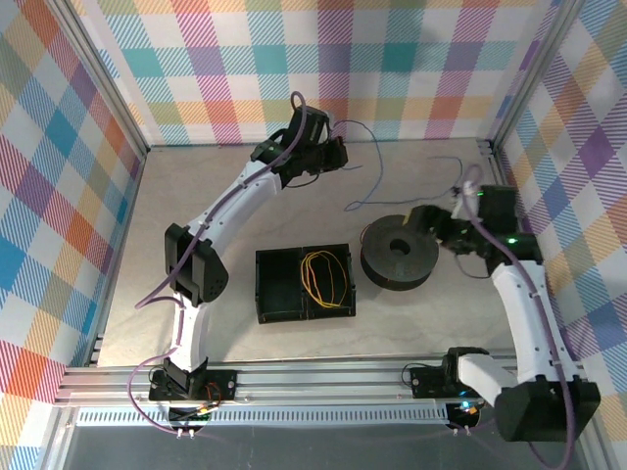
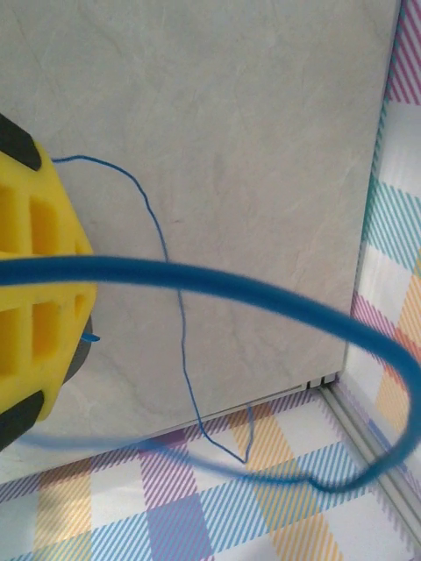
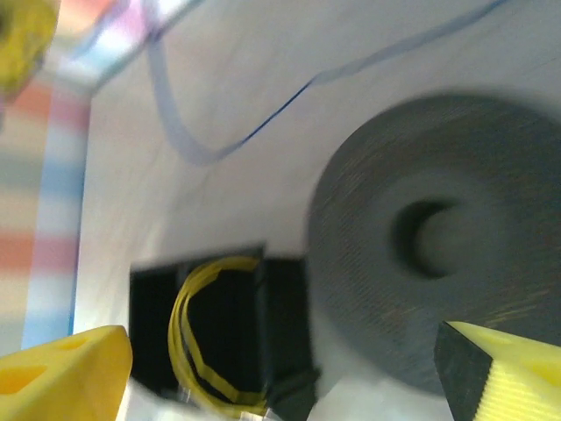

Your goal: Wrap the cables

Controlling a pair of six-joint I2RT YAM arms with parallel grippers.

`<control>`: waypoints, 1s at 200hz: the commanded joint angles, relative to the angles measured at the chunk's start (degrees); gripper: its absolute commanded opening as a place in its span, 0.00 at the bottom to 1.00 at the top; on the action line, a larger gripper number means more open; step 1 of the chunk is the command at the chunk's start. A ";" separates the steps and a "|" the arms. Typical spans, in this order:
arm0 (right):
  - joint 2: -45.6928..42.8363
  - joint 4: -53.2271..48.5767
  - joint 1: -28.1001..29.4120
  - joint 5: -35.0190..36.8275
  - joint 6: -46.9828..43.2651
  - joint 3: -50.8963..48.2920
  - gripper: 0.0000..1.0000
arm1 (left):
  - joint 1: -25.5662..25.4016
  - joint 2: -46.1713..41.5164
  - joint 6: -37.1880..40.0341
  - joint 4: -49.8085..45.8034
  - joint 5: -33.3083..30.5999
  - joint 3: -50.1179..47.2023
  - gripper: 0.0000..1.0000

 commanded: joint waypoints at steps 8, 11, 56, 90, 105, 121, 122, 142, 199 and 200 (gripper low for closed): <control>0.62 0.60 13.55 1.16 1.41 -6.21 0.89 | 1.32 -0.55 -0.34 0.30 -0.36 1.90 0.00; 0.84 0.87 15.24 1.57 1.64 -7.00 0.90 | 1.39 -0.55 -0.30 0.26 -0.27 1.93 0.00; 7.87 9.75 29.62 6.85 8.00 -16.29 0.89 | 1.66 -0.84 -0.27 -0.01 1.15 1.72 0.00; 18.61 19.91 37.22 5.61 12.20 -15.34 0.64 | 1.66 -1.46 -0.02 0.17 1.49 0.36 0.00; 24.01 22.47 38.55 7.41 13.18 -11.95 0.58 | 1.66 -1.85 0.44 -0.19 1.35 0.28 0.00; 29.66 24.06 39.09 9.17 12.67 -6.41 0.52 | 1.74 -2.41 0.99 -0.77 0.92 0.28 0.00; 30.01 24.14 39.12 9.23 12.61 -6.00 0.52 | 1.74 -2.47 1.03 -0.83 0.91 0.27 0.00; 37.00 26.55 39.84 8.97 11.21 2.58 0.52 | 2.16 -3.41 1.89 -1.72 0.47 0.15 0.00; 50.96 27.62 40.55 8.03 10.04 18.38 0.67 | 6.74 -8.04 0.90 -0.14 1.76 -5.12 0.00; 50.68 27.50 40.55 8.27 10.01 18.13 0.67 | 6.75 -8.05 0.98 -0.21 1.77 -5.11 0.00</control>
